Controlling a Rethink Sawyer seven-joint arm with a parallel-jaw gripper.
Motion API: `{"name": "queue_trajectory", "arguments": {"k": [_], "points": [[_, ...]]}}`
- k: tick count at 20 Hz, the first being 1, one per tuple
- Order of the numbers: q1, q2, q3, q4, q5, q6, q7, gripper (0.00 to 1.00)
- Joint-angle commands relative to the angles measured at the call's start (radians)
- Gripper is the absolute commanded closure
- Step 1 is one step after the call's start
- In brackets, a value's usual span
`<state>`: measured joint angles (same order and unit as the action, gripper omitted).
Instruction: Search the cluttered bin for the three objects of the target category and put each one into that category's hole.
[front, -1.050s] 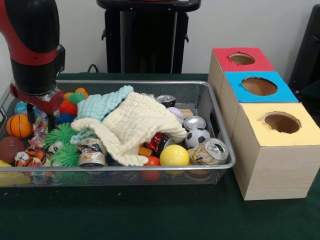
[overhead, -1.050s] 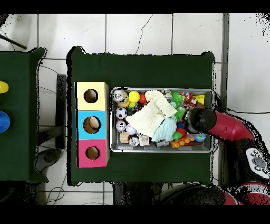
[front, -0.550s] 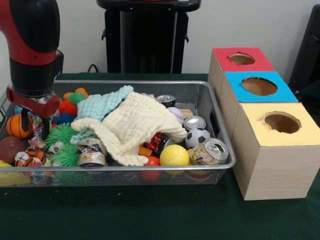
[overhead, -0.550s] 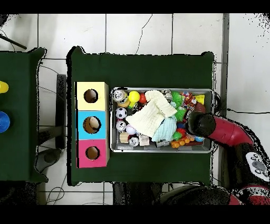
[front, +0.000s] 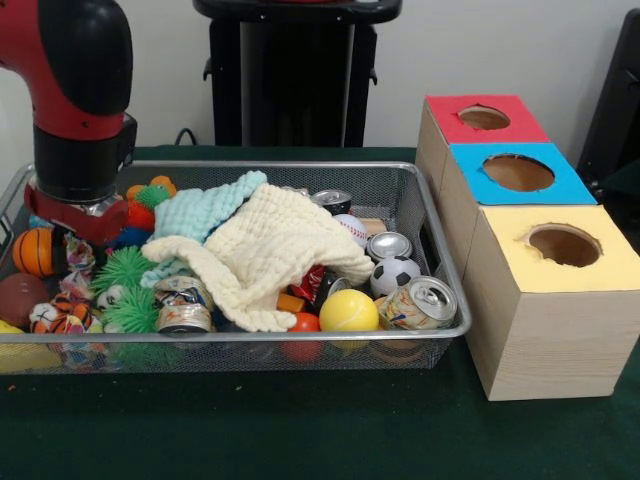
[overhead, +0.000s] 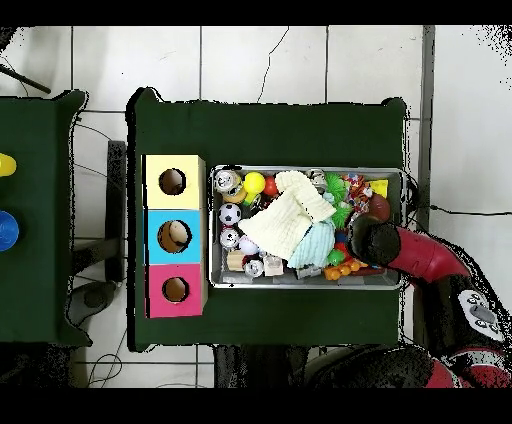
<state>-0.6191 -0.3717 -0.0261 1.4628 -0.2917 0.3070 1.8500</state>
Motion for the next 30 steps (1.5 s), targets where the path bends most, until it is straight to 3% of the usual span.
{"name": "queue_trajectory", "arguments": {"k": [1,13,14,24,27,30], "points": [[0.042,0.079,0.009,0.072,0.039,-0.073,0.205,0.00],[0.082,0.108,-0.046,0.094,0.046,-0.178,0.220,0.00],[0.078,0.106,-0.042,0.097,0.049,-0.189,0.206,1.00],[0.101,0.092,-0.046,0.090,0.084,-0.142,0.185,1.00],[0.097,0.047,-0.027,0.087,0.101,-0.057,0.152,1.00],[0.108,-0.055,-0.021,0.074,0.130,0.102,0.102,1.00]]}}
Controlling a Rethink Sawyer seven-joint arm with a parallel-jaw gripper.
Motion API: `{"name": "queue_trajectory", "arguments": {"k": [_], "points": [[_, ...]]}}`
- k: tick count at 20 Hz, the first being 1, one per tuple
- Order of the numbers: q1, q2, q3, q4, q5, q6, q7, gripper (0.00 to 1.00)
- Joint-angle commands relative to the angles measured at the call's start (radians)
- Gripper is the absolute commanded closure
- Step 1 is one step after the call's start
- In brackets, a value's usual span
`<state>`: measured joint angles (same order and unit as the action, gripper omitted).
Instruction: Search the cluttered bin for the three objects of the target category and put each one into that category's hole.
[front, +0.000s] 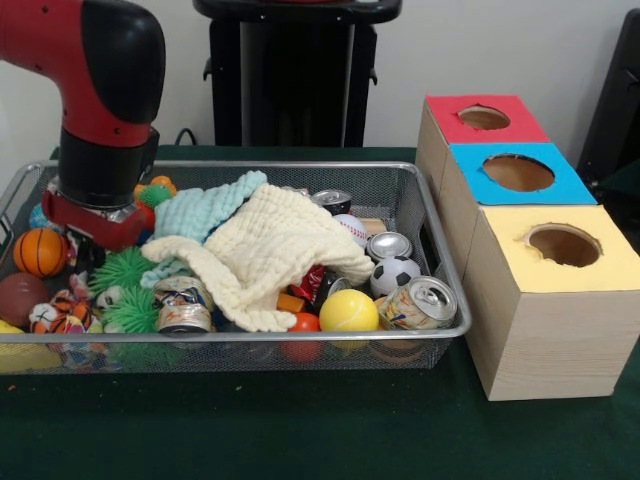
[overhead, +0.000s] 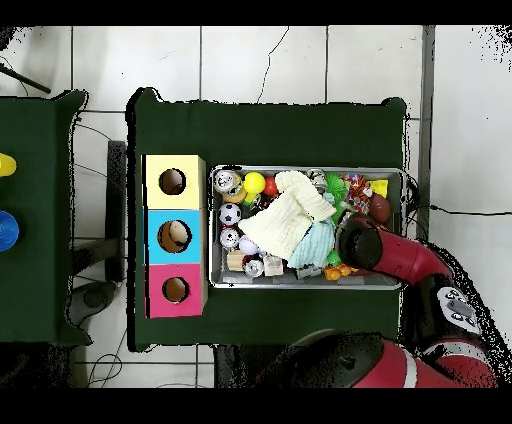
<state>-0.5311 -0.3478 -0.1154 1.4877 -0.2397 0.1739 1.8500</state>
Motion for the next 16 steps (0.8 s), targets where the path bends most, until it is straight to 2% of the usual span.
{"name": "queue_trajectory", "arguments": {"k": [1,4,7,10,16], "points": [[0.024,-0.115,0.067,0.048,0.089,0.283,0.091,1.00],[0.021,-0.191,0.073,0.039,0.116,0.401,0.063,1.00],[0.020,-0.221,0.077,0.019,0.128,0.475,0.047,1.00],[0.024,-0.241,0.073,-0.002,0.130,0.518,0.044,1.00],[0.030,-0.269,0.070,-0.005,0.128,0.540,0.060,1.00]]}}
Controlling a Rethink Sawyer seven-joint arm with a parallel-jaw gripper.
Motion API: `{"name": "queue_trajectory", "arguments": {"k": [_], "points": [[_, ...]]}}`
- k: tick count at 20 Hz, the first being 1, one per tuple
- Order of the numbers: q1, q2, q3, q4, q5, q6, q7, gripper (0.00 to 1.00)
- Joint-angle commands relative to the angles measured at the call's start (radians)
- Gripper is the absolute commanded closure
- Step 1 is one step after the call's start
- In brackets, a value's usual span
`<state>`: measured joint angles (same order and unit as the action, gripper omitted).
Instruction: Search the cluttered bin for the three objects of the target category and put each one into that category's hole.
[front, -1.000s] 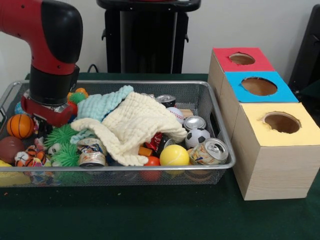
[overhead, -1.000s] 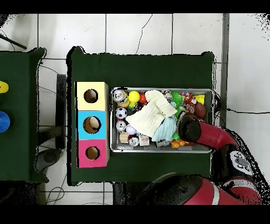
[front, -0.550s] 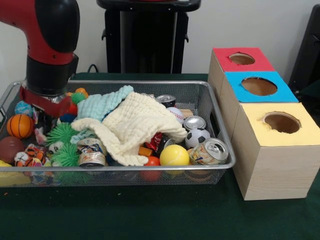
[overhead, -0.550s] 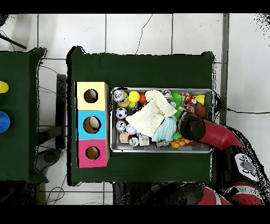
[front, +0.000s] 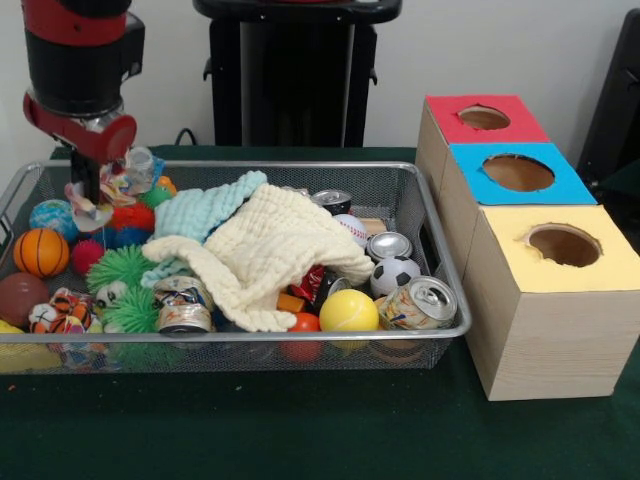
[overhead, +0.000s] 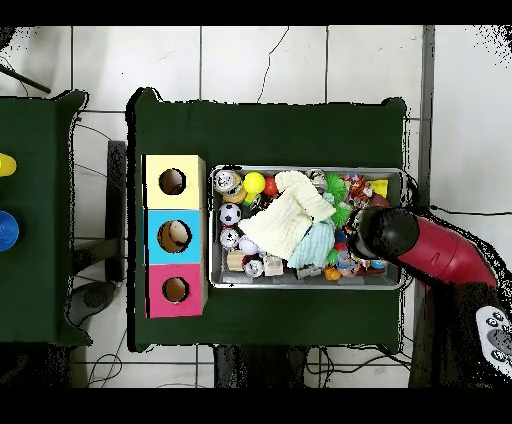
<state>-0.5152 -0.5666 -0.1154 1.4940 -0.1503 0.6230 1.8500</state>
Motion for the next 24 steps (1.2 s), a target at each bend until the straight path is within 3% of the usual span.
{"name": "queue_trajectory", "arguments": {"k": [1,6,8,16,24], "points": [[0.015,-0.054,0.068,-0.014,0.038,0.098,0.061,1.00],[0.055,-0.057,0.034,-0.067,0.004,0.137,0.061,1.00],[0.083,-0.058,0.011,-0.063,0.021,0.162,0.118,1.00],[0.147,-0.077,-0.032,-0.210,0.052,0.399,0.151,1.00],[0.191,-0.015,-0.062,-0.425,0.031,0.584,0.190,1.00]]}}
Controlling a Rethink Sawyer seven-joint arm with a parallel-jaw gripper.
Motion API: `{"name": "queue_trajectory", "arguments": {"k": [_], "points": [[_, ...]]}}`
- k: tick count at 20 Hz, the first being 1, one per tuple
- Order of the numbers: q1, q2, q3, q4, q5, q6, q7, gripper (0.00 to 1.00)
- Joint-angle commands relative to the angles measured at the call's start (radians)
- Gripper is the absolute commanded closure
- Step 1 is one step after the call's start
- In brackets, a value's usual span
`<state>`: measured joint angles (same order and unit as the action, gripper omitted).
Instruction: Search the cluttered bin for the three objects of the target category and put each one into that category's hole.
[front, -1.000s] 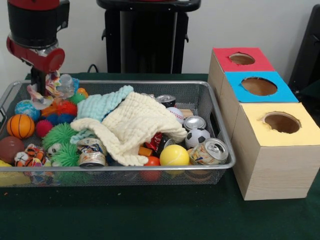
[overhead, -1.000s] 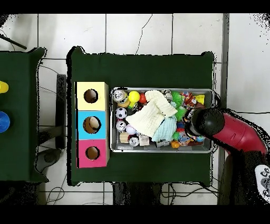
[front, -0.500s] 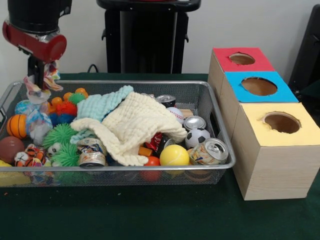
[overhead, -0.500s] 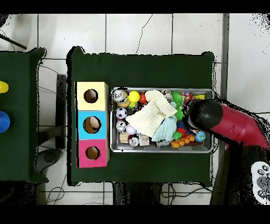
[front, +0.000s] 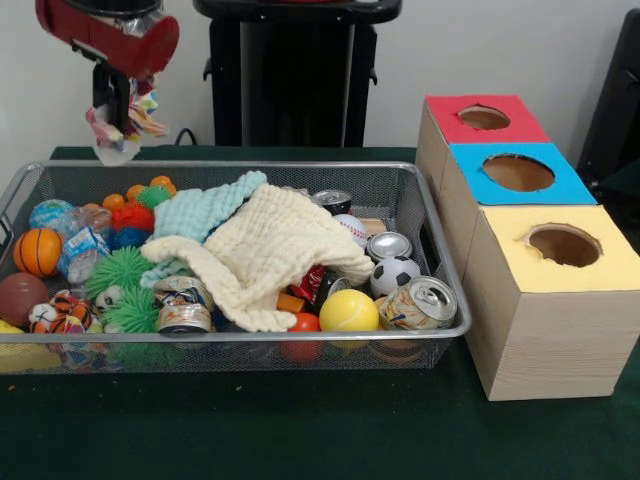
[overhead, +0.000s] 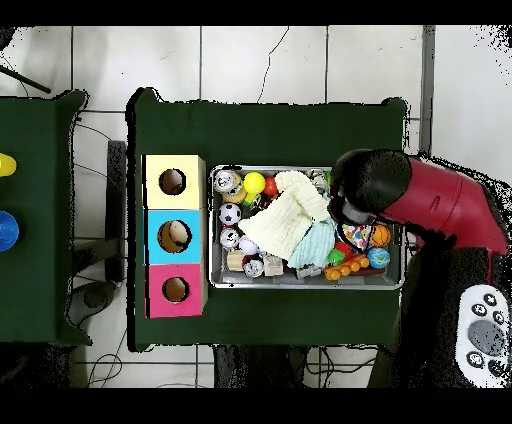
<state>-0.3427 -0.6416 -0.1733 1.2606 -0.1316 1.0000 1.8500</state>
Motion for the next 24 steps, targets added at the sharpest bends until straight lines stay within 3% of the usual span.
{"name": "queue_trajectory", "arguments": {"k": [1,14,19,24], "points": [[0.023,0.068,-0.005,-0.220,0.009,0.231,0.189,1.00],[0.122,0.190,-0.069,-0.508,0.016,0.438,0.327,1.00],[0.143,0.201,-0.093,-0.527,0.029,0.447,0.354,1.00],[0.173,0.189,-0.111,-0.490,0.035,0.418,0.373,1.00]]}}
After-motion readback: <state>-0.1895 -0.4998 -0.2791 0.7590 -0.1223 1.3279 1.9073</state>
